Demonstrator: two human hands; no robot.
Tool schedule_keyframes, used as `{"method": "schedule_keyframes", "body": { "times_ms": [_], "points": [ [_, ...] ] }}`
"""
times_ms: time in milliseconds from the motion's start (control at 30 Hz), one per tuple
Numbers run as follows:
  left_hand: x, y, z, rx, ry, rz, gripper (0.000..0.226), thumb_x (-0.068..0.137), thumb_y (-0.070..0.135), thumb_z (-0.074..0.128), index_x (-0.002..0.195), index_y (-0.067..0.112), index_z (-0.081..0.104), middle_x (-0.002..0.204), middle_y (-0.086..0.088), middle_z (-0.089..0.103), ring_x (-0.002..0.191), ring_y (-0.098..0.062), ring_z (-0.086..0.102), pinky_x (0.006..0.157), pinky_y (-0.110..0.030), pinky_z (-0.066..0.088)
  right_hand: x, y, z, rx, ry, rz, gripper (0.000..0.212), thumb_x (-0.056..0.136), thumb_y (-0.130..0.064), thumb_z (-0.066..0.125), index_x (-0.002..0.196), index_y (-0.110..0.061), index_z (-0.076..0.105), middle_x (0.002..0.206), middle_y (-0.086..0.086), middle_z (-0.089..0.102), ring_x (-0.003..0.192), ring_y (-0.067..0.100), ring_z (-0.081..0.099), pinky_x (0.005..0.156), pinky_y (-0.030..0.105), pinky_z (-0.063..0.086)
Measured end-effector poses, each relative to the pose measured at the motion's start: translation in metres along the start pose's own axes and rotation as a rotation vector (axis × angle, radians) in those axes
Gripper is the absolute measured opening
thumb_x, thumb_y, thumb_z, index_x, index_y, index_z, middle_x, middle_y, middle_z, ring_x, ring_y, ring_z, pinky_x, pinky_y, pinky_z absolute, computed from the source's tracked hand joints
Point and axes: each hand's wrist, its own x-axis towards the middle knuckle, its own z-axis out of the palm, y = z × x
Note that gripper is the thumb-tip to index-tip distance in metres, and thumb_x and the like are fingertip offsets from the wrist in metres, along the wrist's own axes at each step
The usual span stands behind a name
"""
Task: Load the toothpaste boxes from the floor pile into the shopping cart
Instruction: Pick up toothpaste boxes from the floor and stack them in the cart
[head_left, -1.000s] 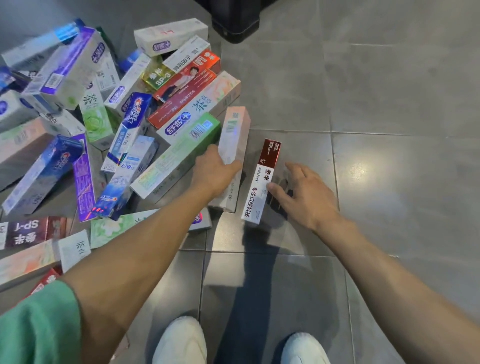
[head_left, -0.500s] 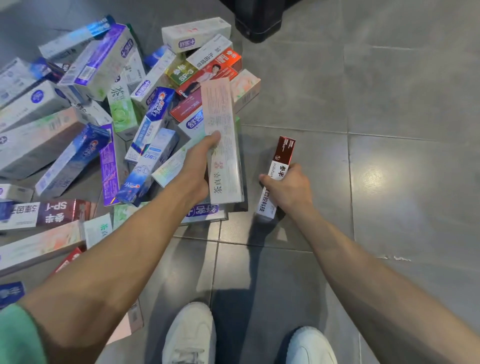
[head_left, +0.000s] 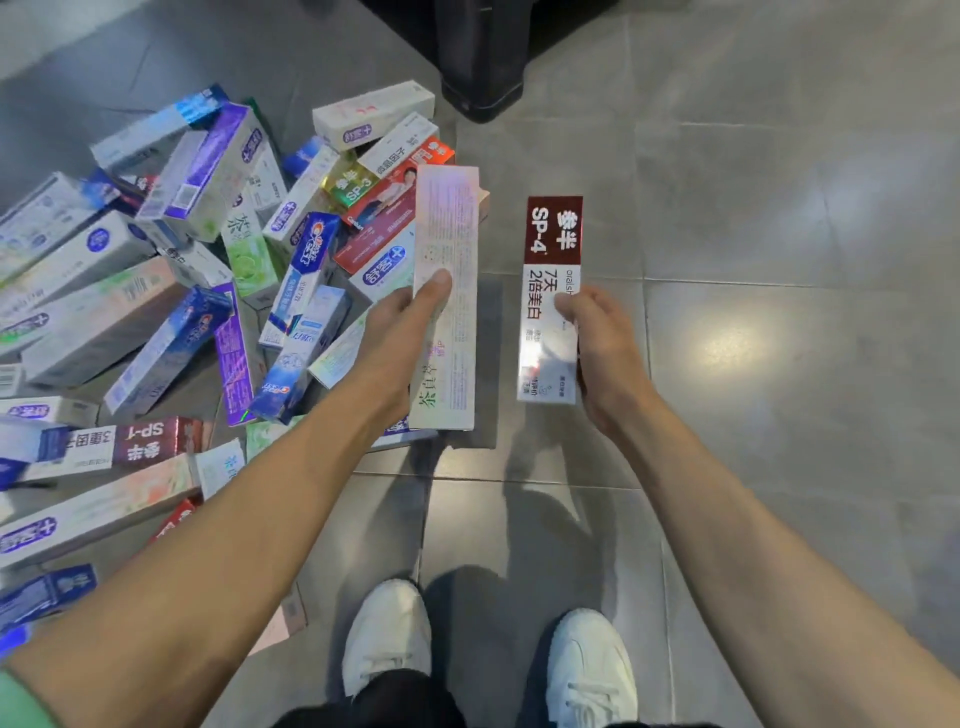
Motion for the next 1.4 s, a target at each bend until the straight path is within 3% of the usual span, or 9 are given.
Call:
{"method": "schedule_keyframes", "body": {
  "times_ms": [267, 433, 500, 600, 733, 900, 1033, 1200, 1400],
  "points": [
    [-0.163, 0.183, 0.027, 0.076, -0.064, 0.153, 0.034, 0.097, 0.041, 0.063, 0.126, 0.023, 0.06, 0.104, 0.005, 0.077, 0.09, -0.014, 0.075, 0.082, -0.038, 0.061, -0.145, -0.199, -0.008, 0.027, 0.077, -0.089, 0.03, 0.104, -0.019, 0.048, 0.133, -0.018, 0.054, 0.105, -0.002, 0.077, 0.087, 0.016, 0.075, 0.076, 0.03, 0.06],
    [-0.298, 0.336, 0.035, 0.178, -0.063, 0.277, 0.038, 0.098, 0.039, 0.061, 0.133, 0.025, 0.055, 0.094, 0.023, 0.074, 0.082, -0.001, 0.072, 0.065, -0.019, 0.056, -0.266, -0.358, -0.013, 0.06, 0.109, -0.115, 0.033, 0.105, -0.018, 0.048, 0.136, -0.027, 0.051, 0.101, -0.007, 0.077, 0.084, 0.014, 0.075, 0.068, 0.024, 0.057],
    [-0.352, 0.396, 0.037, 0.173, -0.103, 0.32, 0.042, 0.098, 0.036, 0.061, 0.137, 0.027, 0.05, 0.097, 0.018, 0.074, 0.083, -0.002, 0.072, 0.062, -0.014, 0.054, -0.316, -0.422, -0.015, 0.106, 0.127, -0.137, 0.031, 0.105, -0.019, 0.049, 0.134, -0.029, 0.051, 0.1, -0.006, 0.077, 0.085, 0.015, 0.075, 0.068, 0.024, 0.058],
    [-0.425, 0.474, 0.04, 0.136, -0.121, 0.355, 0.046, 0.097, 0.034, 0.062, 0.14, 0.027, 0.049, 0.115, 0.009, 0.072, 0.093, -0.007, 0.073, 0.071, -0.02, 0.058, -0.387, -0.502, -0.018, 0.187, 0.109, -0.179, 0.031, 0.104, -0.015, 0.05, 0.134, -0.023, 0.05, 0.099, 0.001, 0.077, 0.085, 0.018, 0.075, 0.071, 0.03, 0.059],
    [-0.506, 0.55, 0.048, 0.056, -0.145, 0.376, 0.043, 0.091, 0.037, 0.064, 0.133, 0.034, 0.052, 0.114, 0.007, 0.075, 0.098, -0.013, 0.073, 0.081, -0.03, 0.062, -0.463, -0.586, -0.018, 0.233, 0.108, -0.285, 0.038, 0.101, -0.008, 0.054, 0.138, -0.011, 0.047, 0.102, 0.008, 0.076, 0.085, 0.02, 0.075, 0.07, 0.027, 0.059],
    [-0.569, 0.602, 0.05, 0.017, -0.2, 0.451, 0.041, 0.094, 0.034, 0.064, 0.134, 0.032, 0.053, 0.106, 0.007, 0.076, 0.089, -0.014, 0.075, 0.071, -0.032, 0.061, -0.528, -0.641, -0.013, 0.172, 0.204, -0.364, 0.04, 0.1, -0.013, 0.057, 0.138, -0.017, 0.047, 0.098, 0.005, 0.077, 0.082, 0.022, 0.075, 0.068, 0.03, 0.06],
    [-0.588, 0.627, 0.045, -0.012, -0.296, 0.522, 0.039, 0.097, 0.029, 0.062, 0.135, 0.029, 0.054, 0.099, 0.014, 0.076, 0.081, -0.009, 0.075, 0.064, -0.027, 0.058, -0.563, -0.659, -0.004, 0.15, 0.27, -0.432, 0.041, 0.099, -0.015, 0.058, 0.138, -0.023, 0.047, 0.105, 0.012, 0.074, 0.092, 0.035, 0.073, 0.082, 0.048, 0.061],
    [-0.611, 0.642, 0.033, -0.12, -0.427, 0.504, 0.053, 0.091, 0.03, 0.066, 0.141, 0.021, 0.051, 0.098, 0.004, 0.078, 0.083, -0.015, 0.076, 0.066, -0.029, 0.058, -0.597, -0.665, 0.015, 0.183, 0.409, -0.505, 0.041, 0.099, -0.007, 0.058, 0.138, -0.014, 0.049, 0.11, 0.019, 0.072, 0.097, 0.038, 0.071, 0.081, 0.042, 0.06],
    [-0.643, 0.647, 0.013, -0.07, -0.593, 0.494, 0.044, 0.097, 0.024, 0.063, 0.14, 0.025, 0.051, 0.095, 0.002, 0.079, 0.081, -0.019, 0.077, 0.065, -0.031, 0.06, -0.649, -0.653, 0.041, 0.229, 0.554, -0.586, 0.042, 0.099, -0.007, 0.058, 0.139, -0.015, 0.047, 0.101, 0.001, 0.077, 0.089, 0.02, 0.075, 0.071, 0.028, 0.059]
  ]
}}
